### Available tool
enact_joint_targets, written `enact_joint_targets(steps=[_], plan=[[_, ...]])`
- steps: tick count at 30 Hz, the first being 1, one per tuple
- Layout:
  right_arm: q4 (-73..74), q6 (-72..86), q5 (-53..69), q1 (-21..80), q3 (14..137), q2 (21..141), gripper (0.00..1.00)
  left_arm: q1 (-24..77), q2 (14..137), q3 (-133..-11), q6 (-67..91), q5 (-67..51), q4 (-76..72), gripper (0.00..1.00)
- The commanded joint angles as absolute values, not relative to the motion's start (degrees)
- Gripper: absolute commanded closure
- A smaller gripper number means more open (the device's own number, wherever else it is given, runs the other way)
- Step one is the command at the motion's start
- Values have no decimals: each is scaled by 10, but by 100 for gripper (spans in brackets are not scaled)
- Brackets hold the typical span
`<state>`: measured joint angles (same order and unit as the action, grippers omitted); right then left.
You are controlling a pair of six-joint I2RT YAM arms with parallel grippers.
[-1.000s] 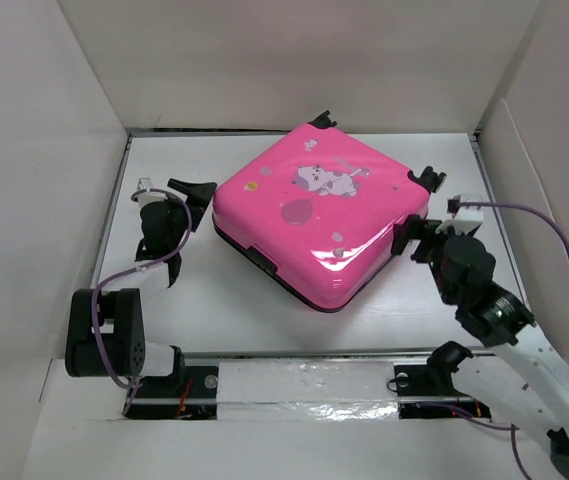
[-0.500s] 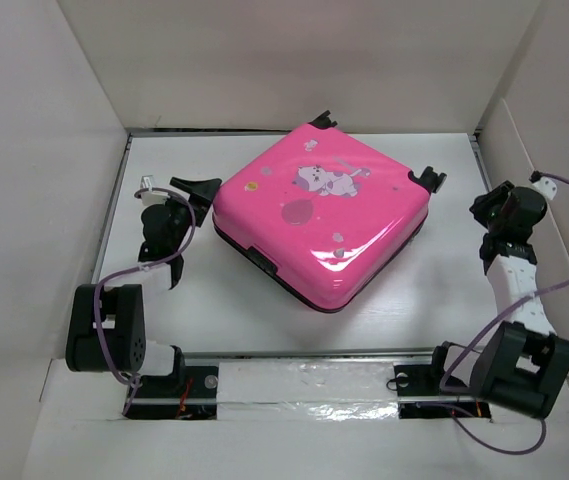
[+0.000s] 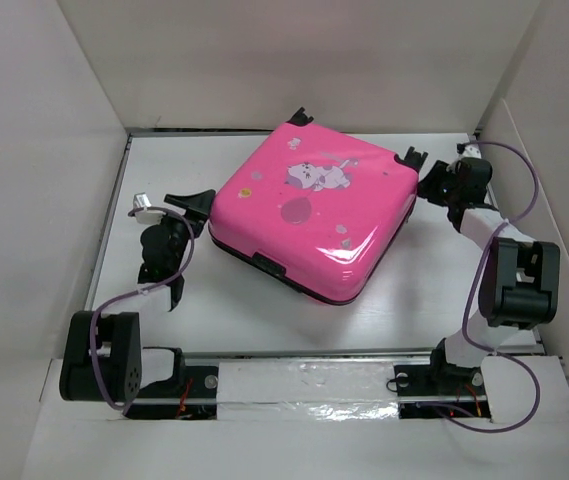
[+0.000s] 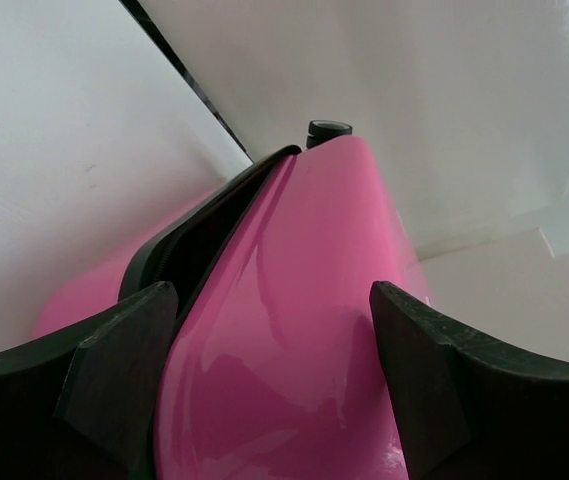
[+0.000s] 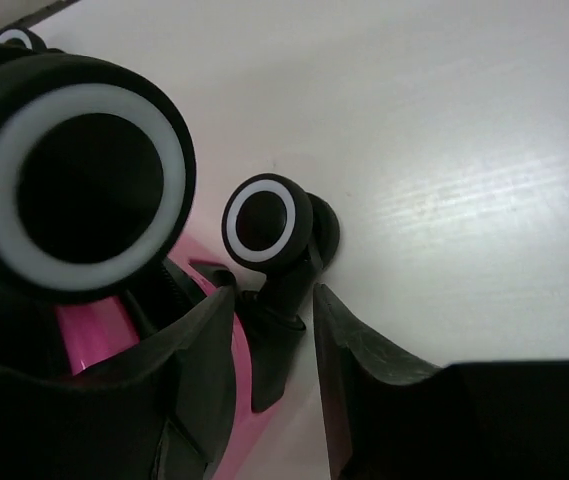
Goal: Pack the luggage
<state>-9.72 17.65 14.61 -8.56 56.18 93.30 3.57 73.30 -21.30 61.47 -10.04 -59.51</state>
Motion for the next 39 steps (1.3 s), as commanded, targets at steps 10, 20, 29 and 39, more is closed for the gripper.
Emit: enact_joint_targets(steps=[10, 20, 29, 39], plan=[[-208, 212, 259, -62, 528, 873, 38, 60, 561, -191, 554, -83, -450, 17], [-318, 270, 288, -113, 467, 817, 3, 14, 545, -163, 590, -107, -392, 5], [-700, 620, 463, -168, 567, 1033, 0, -1, 525, -157, 583, -141, -382, 4], [-806, 763, 455, -136, 628, 1164, 0, -12, 444, -156, 563, -156, -282, 2]])
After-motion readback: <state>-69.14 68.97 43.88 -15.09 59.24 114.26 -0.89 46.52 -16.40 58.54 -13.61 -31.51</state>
